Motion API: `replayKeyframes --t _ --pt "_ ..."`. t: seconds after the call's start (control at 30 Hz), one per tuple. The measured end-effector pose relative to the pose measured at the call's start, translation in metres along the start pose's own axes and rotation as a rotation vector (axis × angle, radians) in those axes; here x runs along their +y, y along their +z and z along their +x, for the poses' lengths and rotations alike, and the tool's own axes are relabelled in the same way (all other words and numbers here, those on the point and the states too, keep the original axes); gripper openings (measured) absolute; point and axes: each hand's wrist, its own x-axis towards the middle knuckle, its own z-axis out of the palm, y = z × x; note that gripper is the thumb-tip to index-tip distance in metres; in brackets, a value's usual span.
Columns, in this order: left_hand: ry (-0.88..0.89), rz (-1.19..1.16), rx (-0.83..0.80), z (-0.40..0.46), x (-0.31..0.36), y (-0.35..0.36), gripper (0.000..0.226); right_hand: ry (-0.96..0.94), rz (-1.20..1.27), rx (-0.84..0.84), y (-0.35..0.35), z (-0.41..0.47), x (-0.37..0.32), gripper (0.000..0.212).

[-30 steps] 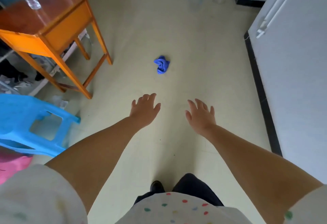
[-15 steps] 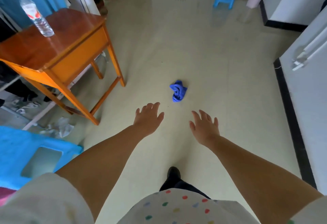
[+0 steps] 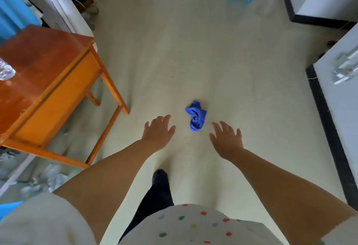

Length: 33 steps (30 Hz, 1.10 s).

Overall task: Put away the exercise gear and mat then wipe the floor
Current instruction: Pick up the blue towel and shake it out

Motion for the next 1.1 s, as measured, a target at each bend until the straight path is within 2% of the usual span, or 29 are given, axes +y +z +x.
replayKeyframes --t 0.2,0.4,0.6,0.73,0.9,1.1 --pt "0.121 0.039 -0.089 0.117 -0.018 -0.048 0.052 0.133 0.13 -0.024 -0.029 0.076 -0.022 0.053" --pt "0.228 0.058 -0.16 0.215 0.003 -0.047 0.052 0.231 0.206 -0.061 -0.049 0.15 -0.002 0.052" --pt "0.221 0.035 -0.259 0.314 0.039 -0.039 0.052 0.243 0.209 -0.111 -0.069 0.257 0.044 0.053" --pt "0.193 0.002 -0.3 0.376 0.053 -0.024 0.051 0.194 0.18 -0.204 -0.07 0.327 0.065 0.052" --pt "0.129 -0.038 -0.372 0.464 0.044 0.042 0.047 0.142 0.164 -0.3 -0.015 0.431 0.08 0.052" --pt "0.161 0.053 -0.443 0.598 0.011 0.216 0.05 0.118 0.194 -0.351 0.143 0.583 0.081 0.052"
